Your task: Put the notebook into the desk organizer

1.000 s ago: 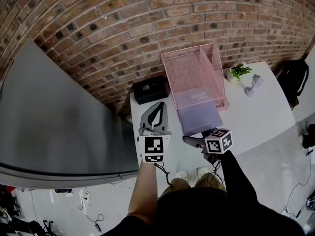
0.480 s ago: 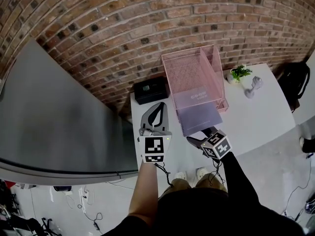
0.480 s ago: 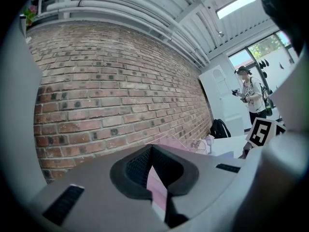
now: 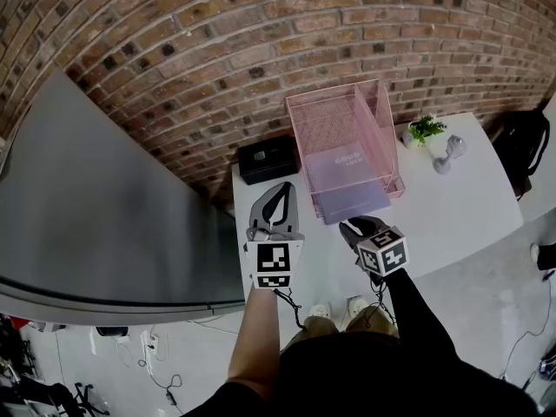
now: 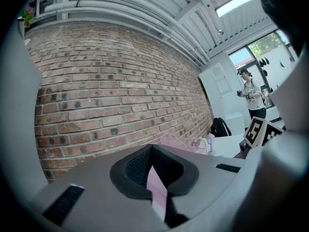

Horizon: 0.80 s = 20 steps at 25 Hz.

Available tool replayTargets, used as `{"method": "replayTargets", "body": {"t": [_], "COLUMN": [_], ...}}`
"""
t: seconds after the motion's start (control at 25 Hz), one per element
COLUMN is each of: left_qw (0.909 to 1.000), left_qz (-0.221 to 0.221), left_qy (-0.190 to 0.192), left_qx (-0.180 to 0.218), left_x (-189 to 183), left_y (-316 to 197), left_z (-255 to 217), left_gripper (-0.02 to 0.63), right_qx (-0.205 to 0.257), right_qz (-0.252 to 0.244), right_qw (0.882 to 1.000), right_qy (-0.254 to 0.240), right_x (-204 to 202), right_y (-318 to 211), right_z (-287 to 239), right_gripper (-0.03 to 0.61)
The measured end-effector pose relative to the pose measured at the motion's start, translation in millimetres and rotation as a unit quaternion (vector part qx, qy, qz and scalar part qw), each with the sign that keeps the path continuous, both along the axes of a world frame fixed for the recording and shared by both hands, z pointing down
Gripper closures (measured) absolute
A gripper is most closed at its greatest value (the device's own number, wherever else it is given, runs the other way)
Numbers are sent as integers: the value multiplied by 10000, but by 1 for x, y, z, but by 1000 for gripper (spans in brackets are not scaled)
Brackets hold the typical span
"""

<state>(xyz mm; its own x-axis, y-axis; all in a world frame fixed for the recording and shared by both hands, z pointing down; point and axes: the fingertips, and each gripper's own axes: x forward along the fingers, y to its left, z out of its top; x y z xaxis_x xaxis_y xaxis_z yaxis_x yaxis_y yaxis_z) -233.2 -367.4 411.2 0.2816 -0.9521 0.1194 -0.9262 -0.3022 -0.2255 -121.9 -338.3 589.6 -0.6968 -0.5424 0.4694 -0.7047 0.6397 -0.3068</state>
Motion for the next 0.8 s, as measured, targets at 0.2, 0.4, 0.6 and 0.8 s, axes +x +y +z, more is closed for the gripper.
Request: {"method": "replayTargets", "body": {"t": [0.2,0.4,0.6,0.8], "left_qw": [10000,9998,9996,9994], "left_qz": [-91,-180,-257,-307], "left_qy": [-23,-24,-37,-47], "left_qx": [1,-23,-84,-142], "left_x": [-8,-18,-30,-39], "left_y": [-2,-7,-16,-28], "left_z": [0,1,4,9], "left_gripper": [606,606,606,606], "right_qx": [124,126,50,132], "right_qz": [89,179,339,461], "right_qw": [9999,9997,9994,9988], "right_qy": [-65,-69,-30,-42], "right_x": [-9,-13,-17,-23], "right_y": [-16,-32,-48,-64], "right_z": [-7,-6,3,0], "right_gripper": [472,472,474,474]}}
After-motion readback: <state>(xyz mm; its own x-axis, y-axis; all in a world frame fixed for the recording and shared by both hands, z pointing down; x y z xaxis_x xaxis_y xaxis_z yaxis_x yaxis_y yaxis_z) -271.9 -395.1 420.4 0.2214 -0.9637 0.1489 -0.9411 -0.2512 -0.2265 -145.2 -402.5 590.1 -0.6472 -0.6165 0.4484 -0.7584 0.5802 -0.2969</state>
